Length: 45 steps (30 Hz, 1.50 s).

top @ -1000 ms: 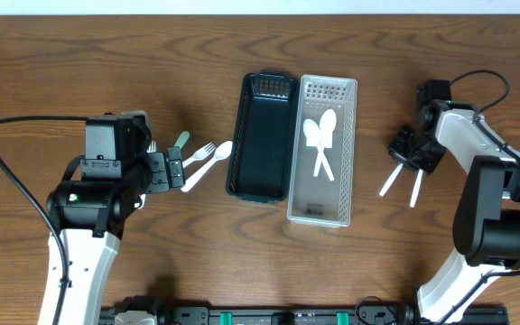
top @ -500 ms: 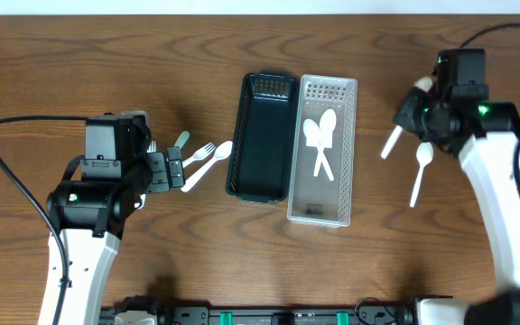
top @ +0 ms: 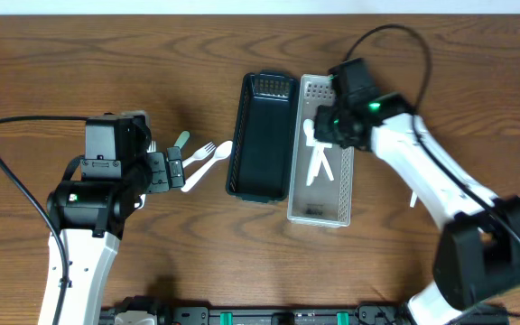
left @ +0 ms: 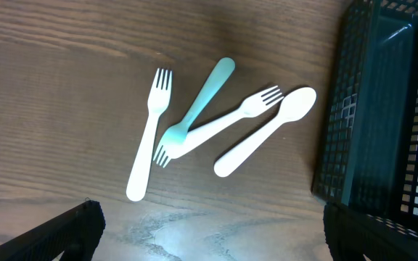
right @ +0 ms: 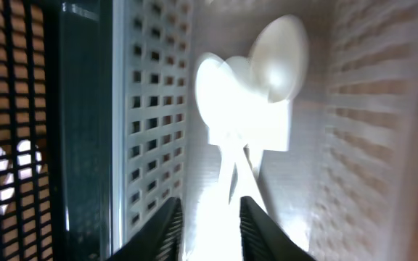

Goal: Pack container
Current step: 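Drop the spoon into the clear basket with the right gripper, then grasp the last white spoon with the right gripper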

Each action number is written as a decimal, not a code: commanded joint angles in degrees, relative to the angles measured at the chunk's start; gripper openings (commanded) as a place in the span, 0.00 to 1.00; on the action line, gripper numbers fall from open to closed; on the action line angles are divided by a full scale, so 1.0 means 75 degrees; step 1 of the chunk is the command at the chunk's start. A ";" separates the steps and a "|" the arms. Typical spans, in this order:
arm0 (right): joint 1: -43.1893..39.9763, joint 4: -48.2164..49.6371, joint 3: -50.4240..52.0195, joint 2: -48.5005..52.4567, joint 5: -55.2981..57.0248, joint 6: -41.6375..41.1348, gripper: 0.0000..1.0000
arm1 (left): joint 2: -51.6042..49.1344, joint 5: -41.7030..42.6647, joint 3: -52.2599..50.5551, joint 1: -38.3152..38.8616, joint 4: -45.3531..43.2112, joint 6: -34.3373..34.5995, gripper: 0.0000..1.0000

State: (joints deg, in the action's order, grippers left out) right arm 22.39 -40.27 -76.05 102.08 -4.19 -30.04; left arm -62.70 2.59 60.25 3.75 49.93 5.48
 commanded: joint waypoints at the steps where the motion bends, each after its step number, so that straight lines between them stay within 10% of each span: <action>1: 0.0070 0.0140 -0.0061 -0.0154 0.0003 -0.0006 0.37 | -0.0023 -0.0090 0.0140 -0.0050 0.0023 -0.0125 0.98; 12: -0.1687 -0.1370 -0.0262 -0.1635 0.2532 0.0638 0.64 | -0.0023 -0.0090 0.0140 -0.0050 0.0023 -0.0128 0.98; 22: -0.3622 -0.1183 0.1113 -0.0694 0.2194 0.0930 0.70 | -0.0023 -0.0090 0.0140 -0.0050 0.0023 -0.0128 0.98; 45: -0.3993 -0.0487 0.1274 0.1320 0.1617 0.1099 0.44 | -0.0023 -0.0090 0.0140 -0.0050 0.0023 -0.0128 0.98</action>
State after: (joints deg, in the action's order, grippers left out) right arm -7.07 -43.90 -66.87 109.47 7.79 -21.87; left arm -62.70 2.61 60.25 3.75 49.95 5.48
